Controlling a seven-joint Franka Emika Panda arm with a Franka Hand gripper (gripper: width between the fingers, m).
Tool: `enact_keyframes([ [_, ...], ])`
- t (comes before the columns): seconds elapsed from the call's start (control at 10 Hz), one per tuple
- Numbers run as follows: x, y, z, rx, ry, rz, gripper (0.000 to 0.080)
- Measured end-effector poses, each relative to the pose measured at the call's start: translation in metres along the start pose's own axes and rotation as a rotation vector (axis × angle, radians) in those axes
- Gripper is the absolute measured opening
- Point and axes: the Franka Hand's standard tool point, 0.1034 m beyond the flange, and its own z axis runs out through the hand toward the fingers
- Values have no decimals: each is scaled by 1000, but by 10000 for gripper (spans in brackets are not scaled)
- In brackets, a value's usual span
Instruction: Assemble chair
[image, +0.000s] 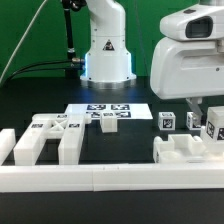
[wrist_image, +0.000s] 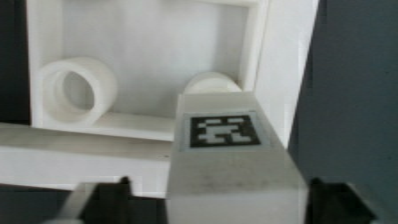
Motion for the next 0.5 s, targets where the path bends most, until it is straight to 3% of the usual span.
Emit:
enact_keyframes([
  [0.1,0,0,0,0,0,61,284],
  [0.5,0,3,0,-5,1,281,285],
])
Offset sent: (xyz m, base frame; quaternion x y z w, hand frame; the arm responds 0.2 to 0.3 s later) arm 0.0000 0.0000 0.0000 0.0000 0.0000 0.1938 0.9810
